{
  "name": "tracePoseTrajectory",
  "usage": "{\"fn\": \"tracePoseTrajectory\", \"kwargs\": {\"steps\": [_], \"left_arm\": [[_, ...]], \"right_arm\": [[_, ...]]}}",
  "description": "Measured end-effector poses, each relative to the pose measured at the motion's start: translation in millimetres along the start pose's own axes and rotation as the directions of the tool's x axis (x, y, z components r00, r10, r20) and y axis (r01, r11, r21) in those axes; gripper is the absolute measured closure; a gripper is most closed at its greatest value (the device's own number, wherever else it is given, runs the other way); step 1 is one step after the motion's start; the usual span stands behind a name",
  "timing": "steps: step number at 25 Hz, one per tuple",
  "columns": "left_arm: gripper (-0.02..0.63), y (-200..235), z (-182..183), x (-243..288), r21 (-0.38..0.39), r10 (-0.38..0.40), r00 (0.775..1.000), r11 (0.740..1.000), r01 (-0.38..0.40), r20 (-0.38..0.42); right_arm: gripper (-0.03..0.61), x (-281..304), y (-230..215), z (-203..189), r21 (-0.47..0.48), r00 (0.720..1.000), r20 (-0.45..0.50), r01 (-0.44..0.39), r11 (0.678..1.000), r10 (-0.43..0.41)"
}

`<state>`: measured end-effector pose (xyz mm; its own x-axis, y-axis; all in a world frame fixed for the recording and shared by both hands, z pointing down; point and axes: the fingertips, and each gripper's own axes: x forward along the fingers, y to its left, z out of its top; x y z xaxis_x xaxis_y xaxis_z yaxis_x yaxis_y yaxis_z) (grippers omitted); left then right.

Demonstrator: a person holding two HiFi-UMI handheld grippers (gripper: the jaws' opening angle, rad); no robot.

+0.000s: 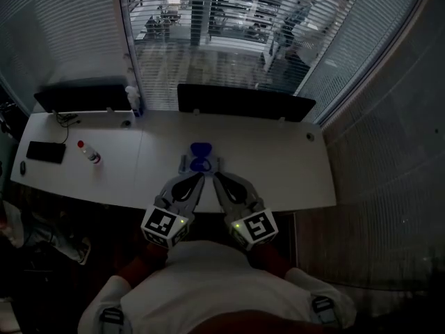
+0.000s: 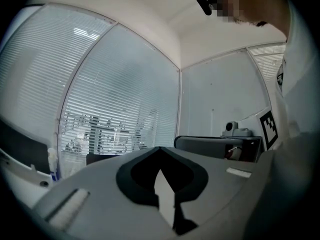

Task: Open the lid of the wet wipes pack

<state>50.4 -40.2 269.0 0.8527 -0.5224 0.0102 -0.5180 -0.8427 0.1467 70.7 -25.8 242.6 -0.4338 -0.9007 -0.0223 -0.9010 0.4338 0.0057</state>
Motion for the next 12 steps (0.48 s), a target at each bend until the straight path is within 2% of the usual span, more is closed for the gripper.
{"fn": "tracePoseTrajectory", "kwargs": {"steps": [7, 12], "left_arm": [[0.611, -0.5, 6.2, -2.6, -0.018, 0.013, 1.000, 1.000, -0.013, 0.002], [0.611, -1.8, 3.8, -0.9, 0.005, 0.001, 1.000, 1.000, -0.001, 0.020]], "right_arm": [[0.578, -1.7, 3.7, 1.9, 0.007, 1.000, 0.001, -0.011, 1.000, 0.011], [0.578, -2.8, 1.4, 12.1, 0.014, 1.000, 0.010, -0.017, 1.000, 0.017]]}}
